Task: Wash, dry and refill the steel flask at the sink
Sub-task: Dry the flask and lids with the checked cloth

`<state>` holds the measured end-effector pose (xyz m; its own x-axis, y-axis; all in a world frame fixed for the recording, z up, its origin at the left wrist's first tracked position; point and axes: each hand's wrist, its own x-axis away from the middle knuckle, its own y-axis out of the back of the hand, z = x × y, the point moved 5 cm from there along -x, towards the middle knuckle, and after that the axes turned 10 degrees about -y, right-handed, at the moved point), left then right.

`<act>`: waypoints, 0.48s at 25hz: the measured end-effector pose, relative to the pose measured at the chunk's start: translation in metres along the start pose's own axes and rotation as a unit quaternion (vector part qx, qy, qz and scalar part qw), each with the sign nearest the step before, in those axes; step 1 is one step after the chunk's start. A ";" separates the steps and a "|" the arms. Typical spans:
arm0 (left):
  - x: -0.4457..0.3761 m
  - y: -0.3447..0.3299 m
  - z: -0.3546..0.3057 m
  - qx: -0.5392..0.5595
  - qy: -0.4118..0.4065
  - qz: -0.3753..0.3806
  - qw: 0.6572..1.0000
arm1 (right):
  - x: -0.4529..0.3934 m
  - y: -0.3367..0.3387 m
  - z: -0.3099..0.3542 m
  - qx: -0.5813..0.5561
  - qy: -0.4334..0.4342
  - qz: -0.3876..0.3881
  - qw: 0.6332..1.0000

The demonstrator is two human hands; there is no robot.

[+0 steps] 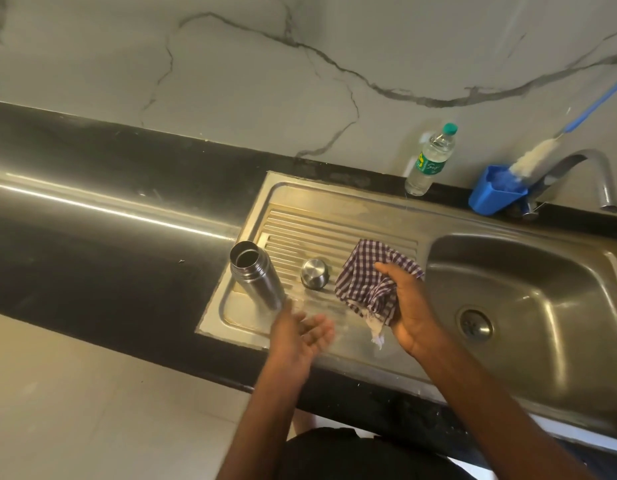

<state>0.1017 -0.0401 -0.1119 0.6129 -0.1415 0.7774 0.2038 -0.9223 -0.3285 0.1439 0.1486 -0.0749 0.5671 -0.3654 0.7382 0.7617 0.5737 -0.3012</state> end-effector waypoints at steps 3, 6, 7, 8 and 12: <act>0.000 -0.034 -0.007 -0.355 -0.311 0.060 0.879 | -0.004 0.015 0.016 -0.023 0.026 -0.020 0.999; -0.033 -0.059 -0.029 -0.517 -0.457 0.024 0.723 | -0.004 0.020 0.024 -0.046 0.036 -0.018 0.998; -0.047 -0.066 -0.031 -0.564 -0.472 0.012 0.678 | -0.003 0.020 0.025 -0.052 0.035 -0.016 0.998; -0.060 -0.070 -0.029 -0.608 -0.474 0.006 0.637 | -0.002 0.021 0.025 -0.055 0.034 -0.017 0.998; -0.086 -0.073 -0.027 -0.683 -0.432 -0.013 0.589 | 0.000 0.030 0.029 -0.065 0.035 -0.020 0.997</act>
<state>0.0132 0.0299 -0.1398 0.9030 -0.4295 0.0152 -0.2208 -0.4334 0.8737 0.1579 0.1870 -0.0666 0.5522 -0.4387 0.7089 0.8159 0.4591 -0.3515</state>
